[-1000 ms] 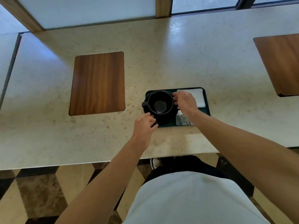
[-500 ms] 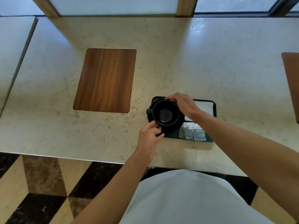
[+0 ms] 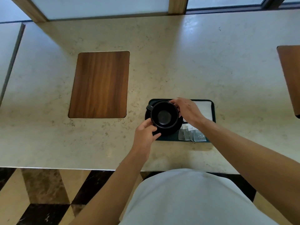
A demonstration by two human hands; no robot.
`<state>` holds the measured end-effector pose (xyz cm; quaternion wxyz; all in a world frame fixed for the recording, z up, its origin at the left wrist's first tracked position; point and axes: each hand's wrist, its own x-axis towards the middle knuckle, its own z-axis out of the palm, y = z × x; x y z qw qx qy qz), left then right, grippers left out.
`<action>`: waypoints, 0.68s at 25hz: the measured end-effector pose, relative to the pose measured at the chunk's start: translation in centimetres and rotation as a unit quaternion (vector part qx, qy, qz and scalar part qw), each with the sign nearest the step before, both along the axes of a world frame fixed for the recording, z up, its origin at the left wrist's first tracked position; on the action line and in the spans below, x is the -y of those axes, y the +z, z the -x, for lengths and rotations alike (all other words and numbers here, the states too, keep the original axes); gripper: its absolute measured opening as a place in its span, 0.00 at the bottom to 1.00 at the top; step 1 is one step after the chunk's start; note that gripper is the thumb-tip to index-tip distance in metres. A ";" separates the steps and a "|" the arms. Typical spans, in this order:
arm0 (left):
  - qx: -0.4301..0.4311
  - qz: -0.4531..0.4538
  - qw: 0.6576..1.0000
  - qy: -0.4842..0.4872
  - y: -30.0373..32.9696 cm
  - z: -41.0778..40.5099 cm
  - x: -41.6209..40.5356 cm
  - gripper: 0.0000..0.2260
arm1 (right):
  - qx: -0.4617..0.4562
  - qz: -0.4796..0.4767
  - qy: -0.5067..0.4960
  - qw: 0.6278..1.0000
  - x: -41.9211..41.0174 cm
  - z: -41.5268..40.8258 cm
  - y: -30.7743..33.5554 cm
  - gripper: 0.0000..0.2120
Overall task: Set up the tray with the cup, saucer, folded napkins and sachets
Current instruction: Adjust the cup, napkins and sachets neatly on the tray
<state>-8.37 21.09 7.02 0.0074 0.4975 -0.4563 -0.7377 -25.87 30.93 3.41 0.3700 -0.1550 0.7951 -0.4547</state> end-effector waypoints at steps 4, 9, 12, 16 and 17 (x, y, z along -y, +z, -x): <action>0.035 0.058 0.995 -0.079 0.2 1.3 1.7 0.19 | 0.010 0.017 -0.036 0.999 -1.5 -0.9 -0.7 0.17; 0.048 0.111 0.981 -0.153 0.4 2.9 3.5 0.21 | 0.038 0.027 -0.068 0.997 -2.7 -2.7 -1.6 0.15; 0.041 0.130 0.974 -0.178 0.4 3.5 3.9 0.18 | 0.045 0.026 -0.084 0.995 -3.2 -3.7 -1.9 0.13; 0.043 0.172 0.962 -0.210 0.9 3.9 3.4 0.18 | 0.020 0.016 -0.098 0.995 -3.4 -5.2 -2.3 0.09; 0.042 0.179 0.959 -0.215 1.1 3.9 3.3 0.21 | 0.017 0.016 -0.101 0.995 -3.4 -5.5 -2.4 0.09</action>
